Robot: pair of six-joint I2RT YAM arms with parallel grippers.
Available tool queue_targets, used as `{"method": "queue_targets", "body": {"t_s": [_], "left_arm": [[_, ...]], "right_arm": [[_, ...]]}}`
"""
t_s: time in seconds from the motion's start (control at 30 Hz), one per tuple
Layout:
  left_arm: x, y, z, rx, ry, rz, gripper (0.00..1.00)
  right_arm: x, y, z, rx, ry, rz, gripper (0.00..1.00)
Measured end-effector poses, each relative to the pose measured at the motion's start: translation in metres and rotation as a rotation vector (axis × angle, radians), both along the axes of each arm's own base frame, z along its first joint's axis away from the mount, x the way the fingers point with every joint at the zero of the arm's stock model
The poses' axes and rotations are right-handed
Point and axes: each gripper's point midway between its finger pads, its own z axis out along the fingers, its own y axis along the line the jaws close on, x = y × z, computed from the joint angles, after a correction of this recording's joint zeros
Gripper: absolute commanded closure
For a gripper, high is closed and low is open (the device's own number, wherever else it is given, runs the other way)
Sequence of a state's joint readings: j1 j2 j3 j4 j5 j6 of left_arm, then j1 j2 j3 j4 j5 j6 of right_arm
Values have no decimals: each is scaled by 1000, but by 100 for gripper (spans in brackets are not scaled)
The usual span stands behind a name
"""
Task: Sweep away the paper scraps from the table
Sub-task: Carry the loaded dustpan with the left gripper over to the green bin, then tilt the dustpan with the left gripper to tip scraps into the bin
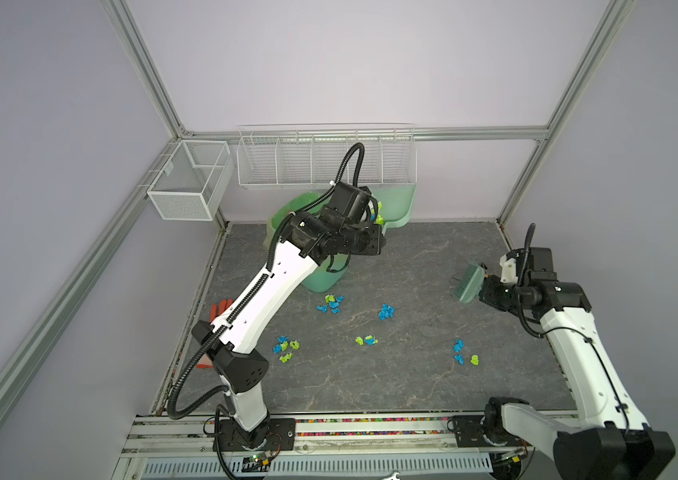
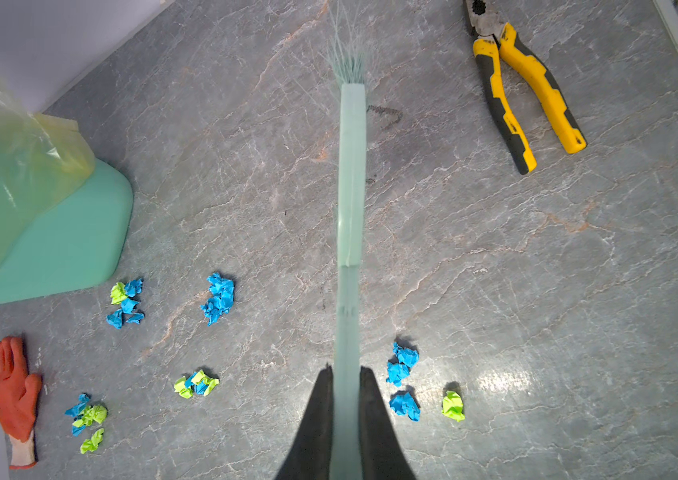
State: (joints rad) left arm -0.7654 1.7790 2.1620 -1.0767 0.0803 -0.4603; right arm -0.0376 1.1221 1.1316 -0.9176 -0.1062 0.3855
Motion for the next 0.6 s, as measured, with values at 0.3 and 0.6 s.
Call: {"method": "queue_targets", "body": {"t_s": [0.3, 0.6], "left_arm": [[22, 46, -1, -85, 55, 109, 99], [38, 89, -23, -282, 168, 201, 99]], "right_arm": [[-1, 3, -3, 16, 4, 5, 93], [2, 4, 1, 22, -16, 6, 93]]}}
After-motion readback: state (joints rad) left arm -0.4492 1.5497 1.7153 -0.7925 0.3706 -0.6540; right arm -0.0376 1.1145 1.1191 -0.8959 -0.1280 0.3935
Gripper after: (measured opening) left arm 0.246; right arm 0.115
